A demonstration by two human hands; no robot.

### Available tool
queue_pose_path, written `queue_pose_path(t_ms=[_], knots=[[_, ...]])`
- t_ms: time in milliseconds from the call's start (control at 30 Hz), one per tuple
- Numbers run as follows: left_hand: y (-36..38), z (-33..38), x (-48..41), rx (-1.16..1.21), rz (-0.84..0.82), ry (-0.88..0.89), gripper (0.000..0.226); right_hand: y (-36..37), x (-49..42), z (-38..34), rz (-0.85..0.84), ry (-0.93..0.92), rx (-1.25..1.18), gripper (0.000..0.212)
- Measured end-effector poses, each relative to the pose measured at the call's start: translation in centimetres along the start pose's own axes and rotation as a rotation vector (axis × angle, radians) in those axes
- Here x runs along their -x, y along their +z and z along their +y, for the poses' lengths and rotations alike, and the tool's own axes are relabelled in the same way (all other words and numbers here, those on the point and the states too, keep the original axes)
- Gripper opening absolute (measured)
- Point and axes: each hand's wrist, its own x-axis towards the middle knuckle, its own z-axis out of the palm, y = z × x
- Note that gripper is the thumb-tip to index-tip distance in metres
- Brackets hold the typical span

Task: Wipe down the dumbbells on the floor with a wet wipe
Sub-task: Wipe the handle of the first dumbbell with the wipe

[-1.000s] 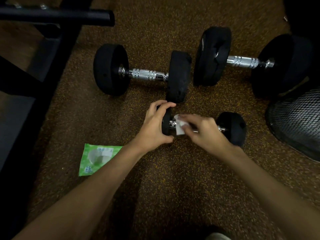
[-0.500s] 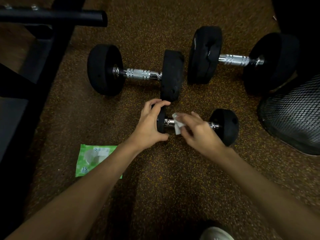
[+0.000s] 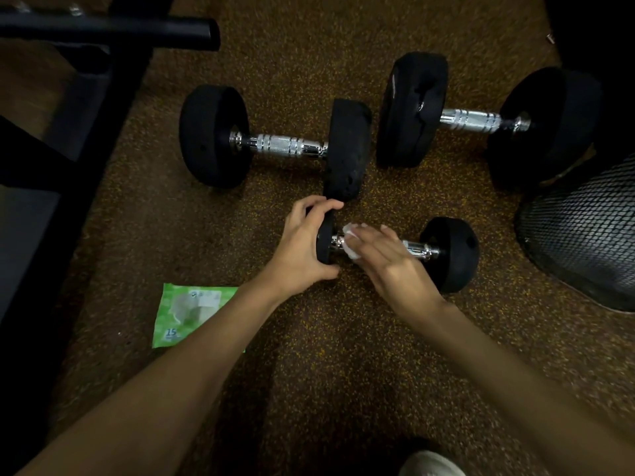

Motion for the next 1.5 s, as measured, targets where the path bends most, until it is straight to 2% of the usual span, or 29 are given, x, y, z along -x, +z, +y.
queue_pose_path(t_ms=[267, 367, 467, 567, 667, 733, 800, 867, 967, 1100, 1200, 1267, 1300, 1400, 1500], knots=[[0.0, 0.0, -0.4, 0.012, 0.002, -0.010, 0.091, -0.5, -3.0, 0.4, -0.170, 0.094, -0.074, 0.043], [-0.1, 0.0, -0.4, 0.011, 0.000, -0.008, 0.091, -1.2, -4.0, 0.8, -0.205, 0.202, -0.240, 0.029], [0.0, 0.0, -0.3, -0.007, -0.004, -0.003, 0.092, -1.6, -5.3, 1.0, -0.186, 0.261, -0.336, 0.025], [0.1, -0.1, -0.2, 0.003, -0.002, 0.005, 0.092, -1.5, -5.7, 0.4, -0.185, 0.332, -0.289, 0.023], [0.0, -0.1, -0.2, 0.013, -0.002, 0.000, 0.091, -0.4, -4.1, -0.4, -0.172, 0.236, -0.148, 0.025], [0.0, -0.1, -0.1, 0.027, 0.005, 0.006, 0.090, 0.2, -2.5, -0.7, -0.153, 0.083, -0.011, 0.042], [0.1, 0.0, 0.1, 0.034, 0.011, 0.010, 0.090, 0.3, -2.0, -0.3, -0.126, 0.046, -0.005, 0.051], [0.1, 0.0, 0.1, 0.032, 0.006, 0.006, 0.090, -0.4, -2.6, -0.2, -0.161, 0.141, -0.152, 0.044], [0.0, 0.0, 0.0, 0.025, -0.002, -0.005, 0.091, -2.0, -4.7, 0.0, -0.229, 0.322, -0.405, 0.015], [0.2, -0.3, 0.0, 0.044, 0.001, 0.004, 0.092, -2.0, -7.9, 1.0, -0.417, 0.506, -0.365, 0.030], [0.3, -0.5, 0.1, 0.047, 0.004, 0.009, 0.092, -0.9, -9.0, 0.6, -0.521, 0.614, -0.256, 0.029], [0.2, -0.4, 0.0, 0.045, 0.002, 0.004, 0.092, -0.7, -8.2, -0.8, -0.466, 0.624, -0.120, 0.033], [0.2, -0.3, 0.1, 0.039, 0.003, 0.002, 0.092, -0.7, -7.5, -1.5, -0.385, 0.607, -0.035, 0.036], [0.2, -0.1, 0.2, 0.019, 0.012, 0.011, 0.090, 0.2, -4.8, -2.9, -0.067, 0.399, 0.079, 0.038], [0.3, 0.0, 0.5, 0.025, 0.019, 0.009, 0.089, 1.9, -2.5, -2.1, 0.005, 0.199, 0.110, 0.036]])
